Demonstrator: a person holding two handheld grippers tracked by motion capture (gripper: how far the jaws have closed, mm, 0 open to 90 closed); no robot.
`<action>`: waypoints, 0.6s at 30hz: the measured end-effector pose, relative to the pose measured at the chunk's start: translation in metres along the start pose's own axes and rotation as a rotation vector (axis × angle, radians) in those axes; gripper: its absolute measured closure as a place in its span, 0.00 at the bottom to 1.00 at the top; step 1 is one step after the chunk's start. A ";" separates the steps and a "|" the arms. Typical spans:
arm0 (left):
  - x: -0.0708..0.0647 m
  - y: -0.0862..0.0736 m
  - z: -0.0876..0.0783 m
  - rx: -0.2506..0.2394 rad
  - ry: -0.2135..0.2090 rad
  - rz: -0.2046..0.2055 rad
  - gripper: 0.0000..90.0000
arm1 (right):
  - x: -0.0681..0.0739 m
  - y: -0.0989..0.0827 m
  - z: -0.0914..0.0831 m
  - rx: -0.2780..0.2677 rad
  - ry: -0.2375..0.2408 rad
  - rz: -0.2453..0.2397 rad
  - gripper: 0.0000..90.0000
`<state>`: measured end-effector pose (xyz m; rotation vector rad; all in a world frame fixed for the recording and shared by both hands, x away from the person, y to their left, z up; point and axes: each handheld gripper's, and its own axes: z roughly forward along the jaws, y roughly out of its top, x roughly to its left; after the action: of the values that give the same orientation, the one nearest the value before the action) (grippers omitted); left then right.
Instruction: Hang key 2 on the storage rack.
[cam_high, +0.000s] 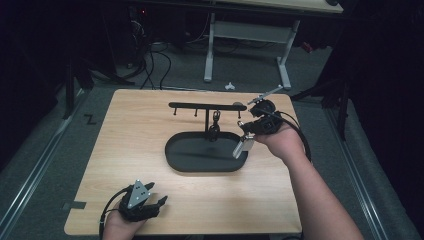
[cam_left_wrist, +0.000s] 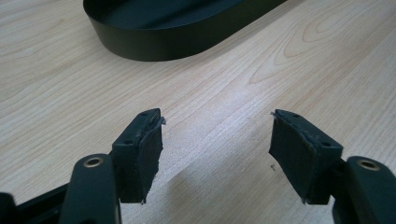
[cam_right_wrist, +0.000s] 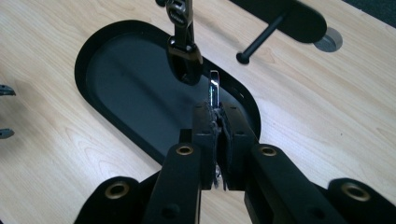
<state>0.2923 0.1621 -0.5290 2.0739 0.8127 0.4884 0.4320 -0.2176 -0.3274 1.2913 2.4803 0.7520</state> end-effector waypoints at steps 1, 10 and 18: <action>0.000 0.000 -0.001 0.000 0.001 0.001 0.39 | -0.001 0.002 0.001 -0.002 0.000 -0.003 0.96; 0.001 -0.003 -0.004 0.000 0.007 -0.008 0.39 | -0.013 0.014 0.009 -0.012 0.000 0.027 0.96; 0.000 -0.003 -0.002 0.008 0.003 0.001 0.39 | -0.021 0.015 0.017 -0.010 -0.008 0.025 0.94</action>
<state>0.2899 0.1643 -0.5300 2.0816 0.8171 0.4893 0.4619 -0.2225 -0.3340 1.3212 2.4562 0.7624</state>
